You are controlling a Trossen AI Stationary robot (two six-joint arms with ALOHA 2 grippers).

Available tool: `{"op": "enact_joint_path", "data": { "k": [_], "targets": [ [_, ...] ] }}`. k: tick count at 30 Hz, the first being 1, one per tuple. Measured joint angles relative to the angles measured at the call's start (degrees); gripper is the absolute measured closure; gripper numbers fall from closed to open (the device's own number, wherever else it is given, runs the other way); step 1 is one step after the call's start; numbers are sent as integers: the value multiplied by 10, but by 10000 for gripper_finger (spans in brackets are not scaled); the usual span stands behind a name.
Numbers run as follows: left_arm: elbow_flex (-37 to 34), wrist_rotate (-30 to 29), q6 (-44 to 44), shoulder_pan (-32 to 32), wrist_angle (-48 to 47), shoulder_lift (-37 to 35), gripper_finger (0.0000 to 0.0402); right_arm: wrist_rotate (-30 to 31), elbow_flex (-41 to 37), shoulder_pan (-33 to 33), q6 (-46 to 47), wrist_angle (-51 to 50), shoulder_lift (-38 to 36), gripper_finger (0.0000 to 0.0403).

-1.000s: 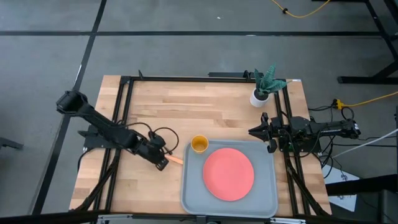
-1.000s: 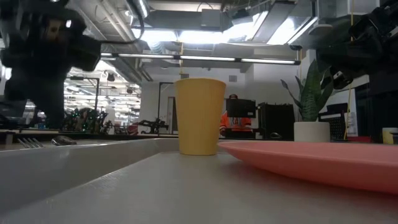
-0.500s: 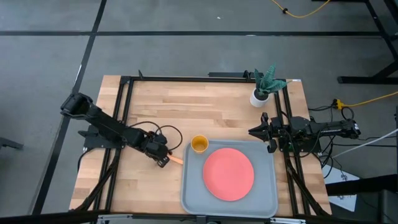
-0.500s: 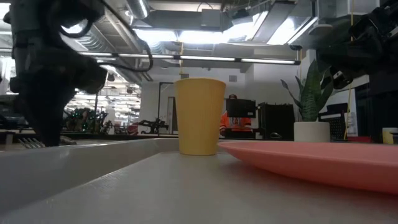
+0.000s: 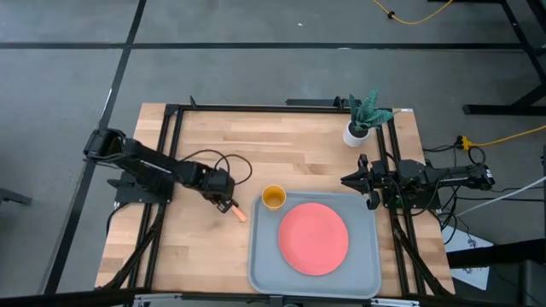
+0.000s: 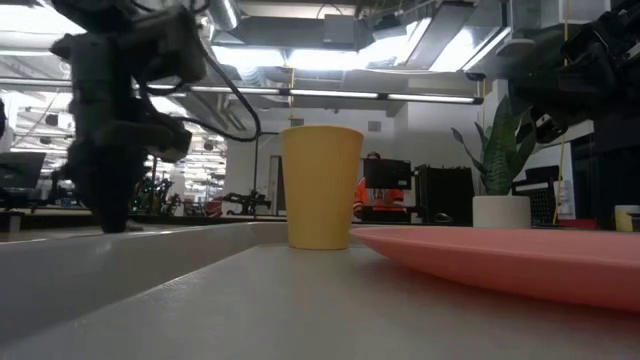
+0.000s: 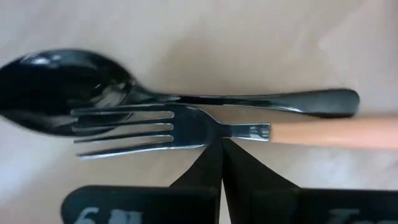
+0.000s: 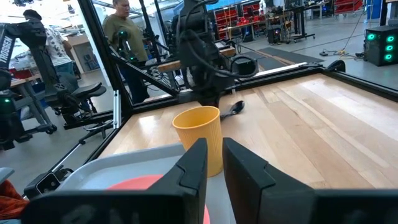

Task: Pick and place plate/cup/fork/spoon on tray
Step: Move the orange fork and black spoon to the middle of the table

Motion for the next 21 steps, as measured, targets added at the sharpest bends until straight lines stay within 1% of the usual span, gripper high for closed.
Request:
{"op": "enact_joint_path", "data": {
  "k": [5,11,14,17,21],
  "targets": [
    [0,1,50,50,0,0,402,0,0,0,0,0,0,347],
    [0,6,82,103,12,0,402,0,0,0,0,0,0,347],
    [0,10,92,118,37,0,402,0,0,0,1,0,0,347],
    [0,33,96,126,66,0,402,0,0,0,2,0,0,347],
    [1,36,97,131,78,3,402,0,0,0,2,0,0,347]
  ]
}}
